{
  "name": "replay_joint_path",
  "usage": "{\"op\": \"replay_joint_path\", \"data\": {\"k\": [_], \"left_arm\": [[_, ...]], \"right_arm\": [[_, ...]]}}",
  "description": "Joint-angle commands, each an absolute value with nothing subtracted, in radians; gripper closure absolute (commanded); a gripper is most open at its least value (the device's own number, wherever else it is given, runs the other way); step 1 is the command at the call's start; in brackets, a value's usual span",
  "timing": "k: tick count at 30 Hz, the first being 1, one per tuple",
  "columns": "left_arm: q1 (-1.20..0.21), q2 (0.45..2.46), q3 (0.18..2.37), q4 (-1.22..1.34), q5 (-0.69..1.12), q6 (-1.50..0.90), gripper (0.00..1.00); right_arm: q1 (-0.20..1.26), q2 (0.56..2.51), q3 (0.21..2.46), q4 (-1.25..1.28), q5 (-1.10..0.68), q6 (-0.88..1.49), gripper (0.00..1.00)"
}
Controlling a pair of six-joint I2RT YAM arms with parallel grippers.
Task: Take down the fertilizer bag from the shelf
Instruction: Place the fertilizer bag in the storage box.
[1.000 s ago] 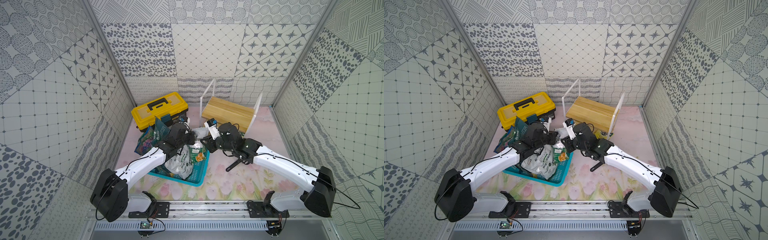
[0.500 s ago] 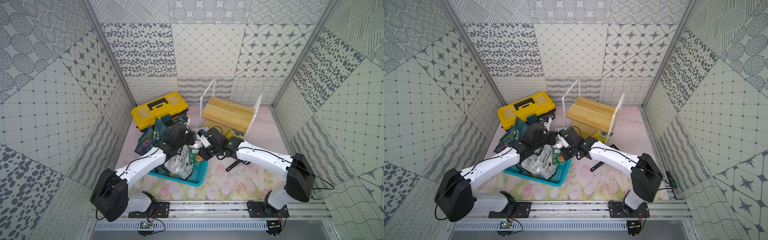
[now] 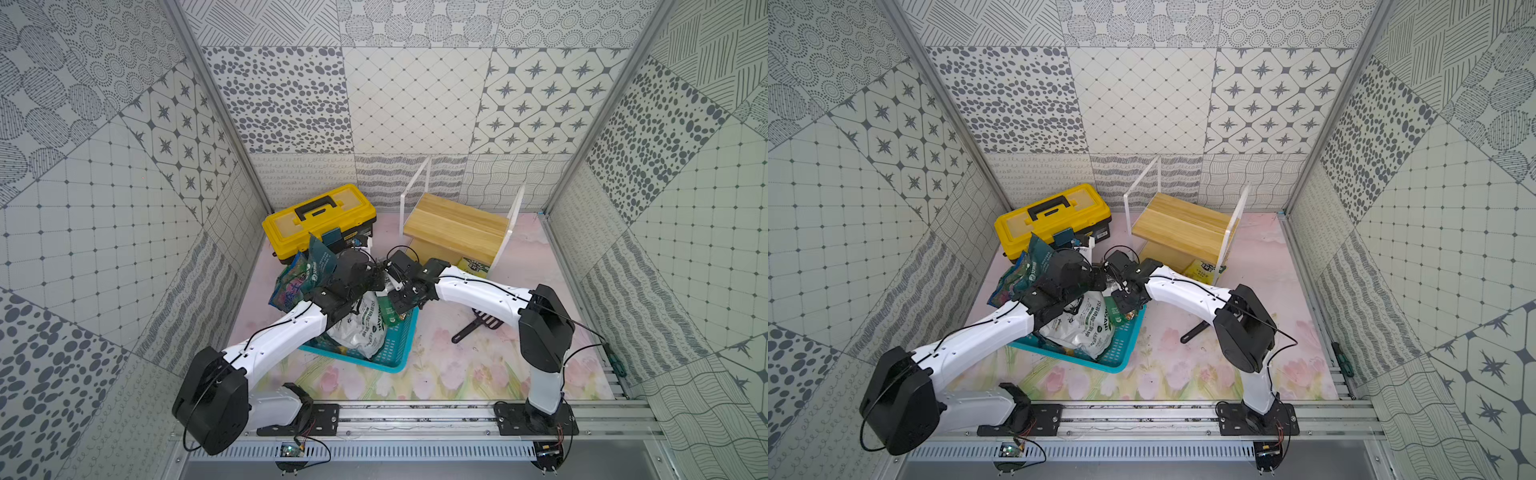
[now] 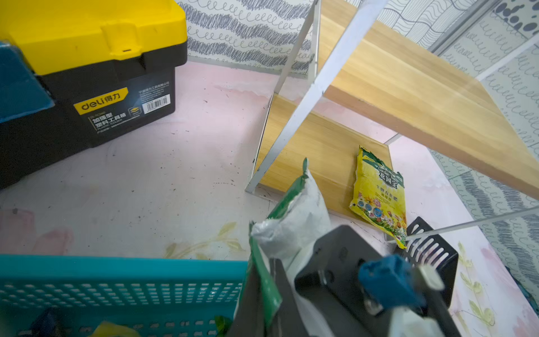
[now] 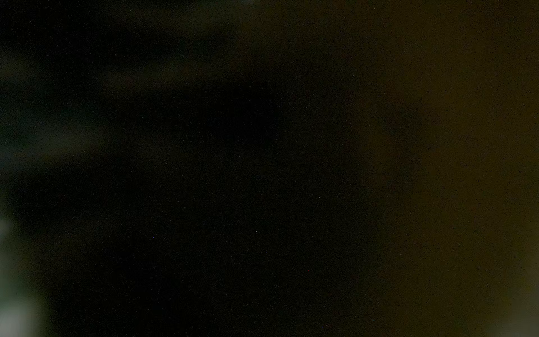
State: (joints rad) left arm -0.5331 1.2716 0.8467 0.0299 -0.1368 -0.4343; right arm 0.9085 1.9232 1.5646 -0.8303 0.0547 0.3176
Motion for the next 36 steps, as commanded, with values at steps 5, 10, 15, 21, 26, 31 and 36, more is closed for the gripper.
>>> {"op": "replay_joint_path", "data": {"k": [5,10,15,21,26,31,36], "left_arm": [[-0.537,1.2,0.814,0.091,-0.077,-0.529,0.03],[-0.535,1.132,0.875,-0.007,-0.225,-0.517,0.0],[-0.528,1.014,0.94,-0.071,-0.337,-0.509,0.0],[-0.512,0.91,1.007,-0.15,-0.326,-0.506,0.0],[-0.514,0.834,1.002,-0.16,-0.316,-0.538,0.0],[-0.513,0.785,0.978,-0.145,-0.304,-0.579,0.0],[-0.514,0.778,0.99,-0.186,-0.29,-0.583,0.0]], "right_arm": [[0.905,1.871,1.503,-0.761,0.125,0.339,0.61],[0.917,1.76,1.467,-0.764,0.027,0.309,0.58],[0.982,1.765,1.457,-0.764,-0.072,0.337,0.54],[0.994,1.867,1.496,-0.789,-0.042,0.427,0.55],[0.952,1.953,1.519,-0.861,0.005,0.503,0.71],[0.95,2.026,1.571,-0.905,-0.005,0.49,0.72],[0.948,1.907,1.569,-0.894,0.057,0.423,0.61]]}}
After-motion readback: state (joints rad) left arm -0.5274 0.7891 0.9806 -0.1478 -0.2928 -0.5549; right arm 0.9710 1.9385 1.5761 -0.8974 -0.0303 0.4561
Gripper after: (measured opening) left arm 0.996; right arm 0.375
